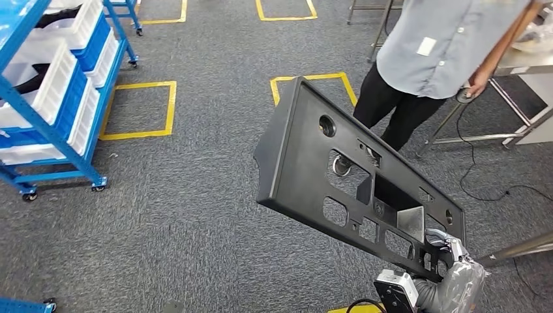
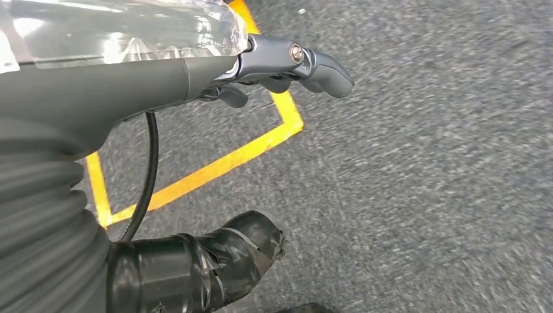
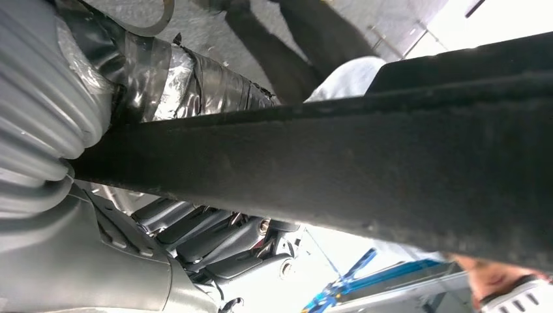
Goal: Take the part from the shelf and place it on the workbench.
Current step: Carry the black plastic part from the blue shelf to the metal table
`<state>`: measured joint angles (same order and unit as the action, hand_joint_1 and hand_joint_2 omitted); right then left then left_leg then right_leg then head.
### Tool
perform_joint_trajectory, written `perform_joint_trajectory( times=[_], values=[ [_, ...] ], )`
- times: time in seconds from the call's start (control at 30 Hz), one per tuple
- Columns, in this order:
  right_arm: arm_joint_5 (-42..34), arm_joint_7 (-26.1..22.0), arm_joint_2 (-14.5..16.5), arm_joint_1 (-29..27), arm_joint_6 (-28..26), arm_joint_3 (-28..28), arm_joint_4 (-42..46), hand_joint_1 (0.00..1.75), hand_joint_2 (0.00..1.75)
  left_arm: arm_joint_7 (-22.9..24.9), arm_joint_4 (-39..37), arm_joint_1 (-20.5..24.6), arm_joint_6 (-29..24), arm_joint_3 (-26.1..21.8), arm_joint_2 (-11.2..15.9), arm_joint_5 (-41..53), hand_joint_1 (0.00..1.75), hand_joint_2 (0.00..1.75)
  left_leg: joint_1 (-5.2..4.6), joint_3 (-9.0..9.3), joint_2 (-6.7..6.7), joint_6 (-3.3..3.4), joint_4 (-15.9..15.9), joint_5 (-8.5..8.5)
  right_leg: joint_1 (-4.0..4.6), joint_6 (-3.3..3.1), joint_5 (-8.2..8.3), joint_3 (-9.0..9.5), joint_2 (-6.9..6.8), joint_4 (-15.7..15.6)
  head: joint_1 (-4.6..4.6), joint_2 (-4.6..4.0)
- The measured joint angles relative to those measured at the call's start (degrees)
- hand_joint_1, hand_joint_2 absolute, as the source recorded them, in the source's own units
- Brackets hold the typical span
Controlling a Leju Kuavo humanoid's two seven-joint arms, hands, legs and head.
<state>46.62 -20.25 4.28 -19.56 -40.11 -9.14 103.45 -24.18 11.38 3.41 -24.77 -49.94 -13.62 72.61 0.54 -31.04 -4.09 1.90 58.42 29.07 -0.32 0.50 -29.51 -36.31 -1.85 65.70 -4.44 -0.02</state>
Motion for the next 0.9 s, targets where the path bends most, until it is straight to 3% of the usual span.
perform_joint_trajectory(
  times=[0.07,0.1,0.17,0.2,0.27,0.3,0.37,0.4,0.43,0.47,0.53,0.6,0.67,0.7,0.77,0.8,0.83,0.9],
  values=[
    [0.0,0.0,0.0,0.1,0.0,0.0,0.1,1.75,1.75,0.0,0.0,0.0,0.0,0.0,0.0,0.0,0.00,1.75,-0.18,0.32,-1.05,-0.35,0.0,0.29,0.78,-0.70,1.47,2.86,-2.33,-5.6,0.01,0.01],
    [0.0,-0.1,0.0,0.1,0.0,0.0,0.2,1.75,1.75,0.0,0.0,0.0,0.0,0.0,-0.1,0.0,0.00,1.75,-0.25,0.44,-1.59,-0.57,0.0,0.39,1.12,-0.96,1.32,3.09,-2.75,-6.3,0.01,0.01],
    [0.0,-0.1,0.1,0.0,0.0,0.1,0.3,1.75,1.75,-0.1,0.0,0.1,0.0,0.0,-0.1,0.0,0.00,1.75,-0.30,0.78,-2.65,-1.09,-0.2,0.64,1.05,-1.46,1.58,3.09,-1.34,-6.8,0.02,0.01],
    [0.0,-0.1,0.1,0.0,0.0,0.1,0.3,1.75,1.75,-0.1,0.0,0.2,0.0,0.0,-0.2,0.0,0.00,1.75,-0.26,0.91,-2.27,-1.38,0.0,1.03,0.84,-1.72,1.79,3.32,-0.66,-7.2,0.02,0.01],
    [0.0,-0.1,0.2,0.0,0.0,0.1,0.3,1.75,1.75,-0.1,0.0,0.2,0.1,0.0,-0.2,0.0,0.00,1.75,-0.12,-0.29,0.32,-1.81,3.4,3.41,0.31,-2.34,2.25,3.84,0.65,-8.0,0.07,0.01],
    [0.0,0.0,0.3,0.1,0.0,0.1,0.3,1.75,1.75,-0.2,0.0,0.2,0.1,0.0,-0.2,0.0,0.00,1.75,-0.03,-1.78,1.97,-1.93,6.9,5.22,0.31,-2.51,2.29,3.88,1.30,-8.1,0.08,0.00],
    [0.0,0.0,0.4,0.1,0.0,0.1,0.3,1.75,1.75,-0.1,0.0,0.0,0.1,0.0,-0.1,0.0,0.00,1.75,0.05,-5.25,3.35,-2.09,13.9,7.94,0.27,-2.70,2.26,3.86,2.83,-7.9,0.09,0.00],
    [0.0,0.0,0.4,0.0,0.0,0.1,0.3,1.75,1.75,-0.1,0.0,-0.1,0.1,0.0,-0.1,0.0,0.00,1.75,0.08,-6.17,3.52,-2.17,15.4,7.83,0.25,-2.70,2.21,3.86,3.70,-7.8,0.09,0.00],
    [0.0,0.0,0.4,0.0,0.0,0.1,0.2,1.75,1.75,0.0,0.0,-0.1,0.1,0.0,-0.1,0.0,0.00,1.75,0.13,-6.03,3.62,-2.22,14.5,6.47,0.19,-2.62,2.13,3.87,4.58,-7.6,0.09,0.00],
    [-0.1,0.0,0.4,-0.1,0.0,0.1,0.2,1.75,1.75,0.0,0.0,-0.1,0.1,0.0,-0.1,0.0,0.00,1.75,0.20,-4.95,3.91,-2.25,11.7,4.26,0.11,-2.47,1.98,3.88,5.45,-7.3,0.09,0.00],
    [-0.1,-0.1,0.4,-0.1,0.0,0.1,0.2,1.75,1.75,0.0,0.0,-0.1,0.1,0.0,-0.1,0.0,0.00,1.75,0.50,-2.01,6.37,-2.18,4.4,0.78,0.00,-1.92,1.49,3.59,6.91,-6.4,0.07,0.01],
    [-0.2,-0.1,0.4,-0.1,0.0,0.1,0.2,1.75,1.75,0.0,0.0,0.0,0.1,0.0,-0.1,0.0,0.00,1.75,0.59,-0.74,8.45,-1.89,1.2,0.09,-0.06,-1.22,1.32,2.92,8.13,-5.8,0.06,0.01],
    [-0.2,-0.1,0.4,-0.3,0.0,0.1,0.3,1.75,1.75,0.0,0.0,0.1,0.1,-0.1,-0.1,0.0,0.00,1.75,0.46,-0.71,7.82,-1.36,1.0,0.03,-0.23,-0.56,1.58,2.43,9.27,-5.9,0.06,0.01],
    [-0.2,-0.1,0.4,-0.4,0.0,0.2,0.3,1.75,1.75,0.0,0.0,0.1,0.1,-0.1,-0.1,0.0,0.00,1.75,0.50,-0.61,7.17,-1.01,0.7,-0.13,-0.25,-0.30,1.47,2.28,8.81,-5.7,0.05,0.01],
    [-0.1,-0.1,0.4,-0.4,0.0,0.4,0.3,1.75,1.75,0.0,0.0,0.1,0.1,-0.1,-0.2,0.0,0.00,1.75,0.69,-0.43,5.73,-0.34,0.2,-0.41,-0.12,0.17,-0.29,0.88,5.95,-2.8,-0.04,0.01],
    [-0.1,-0.2,0.4,-0.4,0.0,0.4,0.3,1.75,1.75,0.0,0.0,0.1,0.1,-0.1,-0.1,0.0,0.00,1.75,0.65,-0.38,4.95,-0.09,0.0,-0.42,-0.11,0.40,-1.97,-0.61,4.06,0.3,-0.08,0.01],
    [-0.1,-0.2,0.4,-0.4,0.0,0.5,0.3,1.75,1.75,0.0,0.0,0.0,0.1,-0.1,-0.1,0.0,0.00,1.75,0.59,-0.37,4.17,0.08,0.0,-0.35,-0.18,0.64,-3.71,-2.50,3.02,4.1,-0.10,0.00],
    [0.0,-0.2,0.4,-0.5,0.0,0.6,0.2,1.75,1.75,0.0,0.0,-0.1,0.1,-0.1,-0.1,0.0,0.00,1.75,0.52,-0.31,2.54,0.19,0.0,-0.13,-0.42,0.98,-5.18,-5.28,2.39,9.4,-0.09,0.00]
  ],
)
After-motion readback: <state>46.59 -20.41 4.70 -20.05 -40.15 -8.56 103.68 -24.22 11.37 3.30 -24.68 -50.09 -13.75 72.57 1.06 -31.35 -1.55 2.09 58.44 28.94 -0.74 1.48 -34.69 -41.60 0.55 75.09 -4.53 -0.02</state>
